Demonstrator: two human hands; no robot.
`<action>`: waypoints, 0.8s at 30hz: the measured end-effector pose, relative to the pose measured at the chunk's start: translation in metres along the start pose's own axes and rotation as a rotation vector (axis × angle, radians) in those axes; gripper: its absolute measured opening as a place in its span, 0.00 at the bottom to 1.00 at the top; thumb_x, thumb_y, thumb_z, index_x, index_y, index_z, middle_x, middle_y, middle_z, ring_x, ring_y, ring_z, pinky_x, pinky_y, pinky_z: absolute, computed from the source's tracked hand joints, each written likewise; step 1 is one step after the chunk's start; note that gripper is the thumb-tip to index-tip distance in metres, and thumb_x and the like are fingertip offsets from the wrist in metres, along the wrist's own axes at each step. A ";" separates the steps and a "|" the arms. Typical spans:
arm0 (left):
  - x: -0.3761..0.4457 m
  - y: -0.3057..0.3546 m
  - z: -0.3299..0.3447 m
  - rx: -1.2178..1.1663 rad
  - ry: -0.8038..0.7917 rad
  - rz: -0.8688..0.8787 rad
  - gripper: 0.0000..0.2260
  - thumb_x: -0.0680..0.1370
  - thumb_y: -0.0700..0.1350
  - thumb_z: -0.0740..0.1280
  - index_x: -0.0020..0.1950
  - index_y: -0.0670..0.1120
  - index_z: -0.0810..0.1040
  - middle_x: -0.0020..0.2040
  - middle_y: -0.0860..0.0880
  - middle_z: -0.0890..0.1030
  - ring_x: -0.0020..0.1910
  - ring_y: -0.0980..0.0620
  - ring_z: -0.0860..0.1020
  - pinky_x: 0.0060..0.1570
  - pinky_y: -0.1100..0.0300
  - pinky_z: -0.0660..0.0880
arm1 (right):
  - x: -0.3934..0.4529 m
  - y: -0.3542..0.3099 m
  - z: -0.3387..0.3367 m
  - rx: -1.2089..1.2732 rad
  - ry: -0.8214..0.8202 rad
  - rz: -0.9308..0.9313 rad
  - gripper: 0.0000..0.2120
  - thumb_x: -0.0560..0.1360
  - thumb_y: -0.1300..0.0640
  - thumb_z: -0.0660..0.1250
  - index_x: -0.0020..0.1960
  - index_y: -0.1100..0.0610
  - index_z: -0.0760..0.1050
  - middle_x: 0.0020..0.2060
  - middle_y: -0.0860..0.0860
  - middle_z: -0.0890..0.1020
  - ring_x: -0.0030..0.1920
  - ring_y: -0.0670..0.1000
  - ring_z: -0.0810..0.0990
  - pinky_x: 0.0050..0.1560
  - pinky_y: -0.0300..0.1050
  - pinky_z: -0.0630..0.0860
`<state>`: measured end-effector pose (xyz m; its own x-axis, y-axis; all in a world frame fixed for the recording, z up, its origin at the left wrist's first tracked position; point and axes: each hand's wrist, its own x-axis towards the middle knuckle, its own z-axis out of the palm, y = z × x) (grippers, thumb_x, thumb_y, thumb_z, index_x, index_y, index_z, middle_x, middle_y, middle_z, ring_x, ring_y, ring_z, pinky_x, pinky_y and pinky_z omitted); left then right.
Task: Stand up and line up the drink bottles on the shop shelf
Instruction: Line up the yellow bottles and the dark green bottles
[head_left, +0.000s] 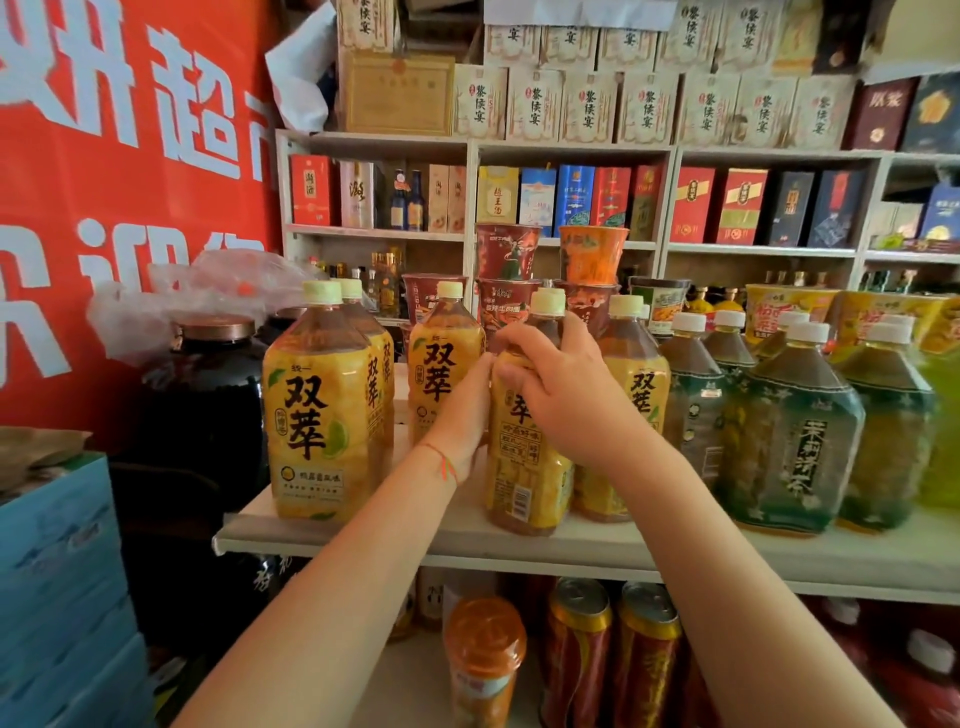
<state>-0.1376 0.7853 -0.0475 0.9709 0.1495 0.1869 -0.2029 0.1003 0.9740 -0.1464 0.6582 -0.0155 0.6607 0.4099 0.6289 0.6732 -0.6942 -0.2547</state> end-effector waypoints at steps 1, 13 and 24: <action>0.005 -0.004 -0.002 0.037 0.035 0.012 0.14 0.77 0.59 0.63 0.48 0.53 0.84 0.52 0.42 0.86 0.56 0.43 0.83 0.61 0.41 0.77 | -0.002 0.000 0.001 -0.016 0.021 -0.009 0.18 0.83 0.46 0.58 0.73 0.44 0.67 0.68 0.59 0.65 0.71 0.62 0.64 0.71 0.59 0.67; 0.038 -0.010 -0.033 0.974 0.416 0.243 0.38 0.79 0.51 0.66 0.82 0.55 0.46 0.79 0.32 0.46 0.74 0.32 0.64 0.65 0.44 0.70 | 0.002 -0.014 0.041 -0.104 0.383 0.060 0.16 0.79 0.47 0.66 0.65 0.51 0.76 0.67 0.66 0.70 0.64 0.68 0.70 0.64 0.61 0.70; 0.056 -0.012 -0.027 1.115 0.468 0.226 0.35 0.80 0.57 0.52 0.81 0.54 0.36 0.73 0.27 0.57 0.66 0.31 0.69 0.59 0.40 0.73 | 0.006 -0.008 0.045 -0.052 0.402 0.048 0.15 0.80 0.48 0.65 0.64 0.51 0.77 0.67 0.65 0.69 0.66 0.68 0.68 0.66 0.62 0.67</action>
<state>-0.0845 0.8187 -0.0520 0.7425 0.4157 0.5252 0.0815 -0.8343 0.5452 -0.1331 0.6933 -0.0428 0.5014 0.1196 0.8569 0.6206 -0.7398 -0.2599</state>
